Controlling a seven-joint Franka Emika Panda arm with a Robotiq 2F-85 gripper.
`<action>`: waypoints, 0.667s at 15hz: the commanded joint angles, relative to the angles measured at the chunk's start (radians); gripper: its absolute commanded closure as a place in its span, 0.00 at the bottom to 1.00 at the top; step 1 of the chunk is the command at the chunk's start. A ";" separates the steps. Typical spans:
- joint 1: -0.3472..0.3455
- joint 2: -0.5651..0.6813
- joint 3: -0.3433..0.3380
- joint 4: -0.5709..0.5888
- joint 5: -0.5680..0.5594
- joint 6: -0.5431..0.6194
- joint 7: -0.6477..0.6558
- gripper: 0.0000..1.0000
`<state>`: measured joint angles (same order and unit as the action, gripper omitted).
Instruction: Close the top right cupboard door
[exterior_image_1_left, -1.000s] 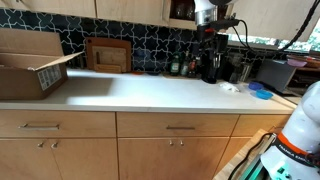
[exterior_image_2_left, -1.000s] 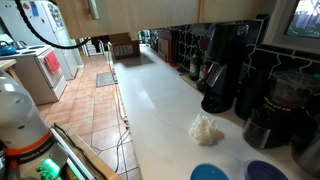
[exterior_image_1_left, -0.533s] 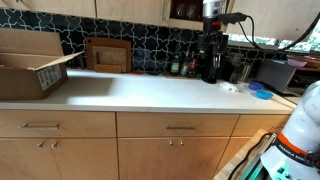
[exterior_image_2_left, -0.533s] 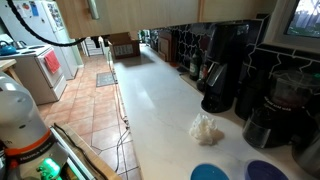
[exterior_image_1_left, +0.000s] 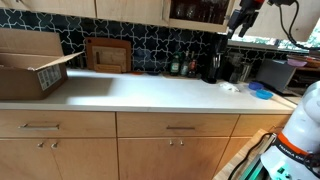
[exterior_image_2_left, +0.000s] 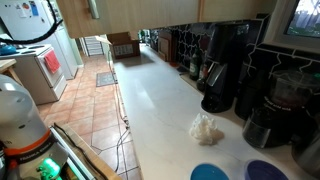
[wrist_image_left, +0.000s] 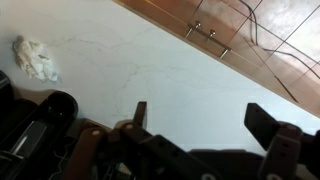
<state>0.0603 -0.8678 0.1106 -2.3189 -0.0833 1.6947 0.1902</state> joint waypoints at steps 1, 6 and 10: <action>-0.058 -0.215 0.013 -0.057 0.006 -0.045 0.086 0.00; -0.160 -0.395 0.038 -0.034 -0.035 -0.099 0.172 0.00; -0.176 -0.407 0.042 -0.014 -0.027 -0.084 0.153 0.00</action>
<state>-0.1064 -1.2762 0.1513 -2.3351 -0.1169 1.6115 0.3503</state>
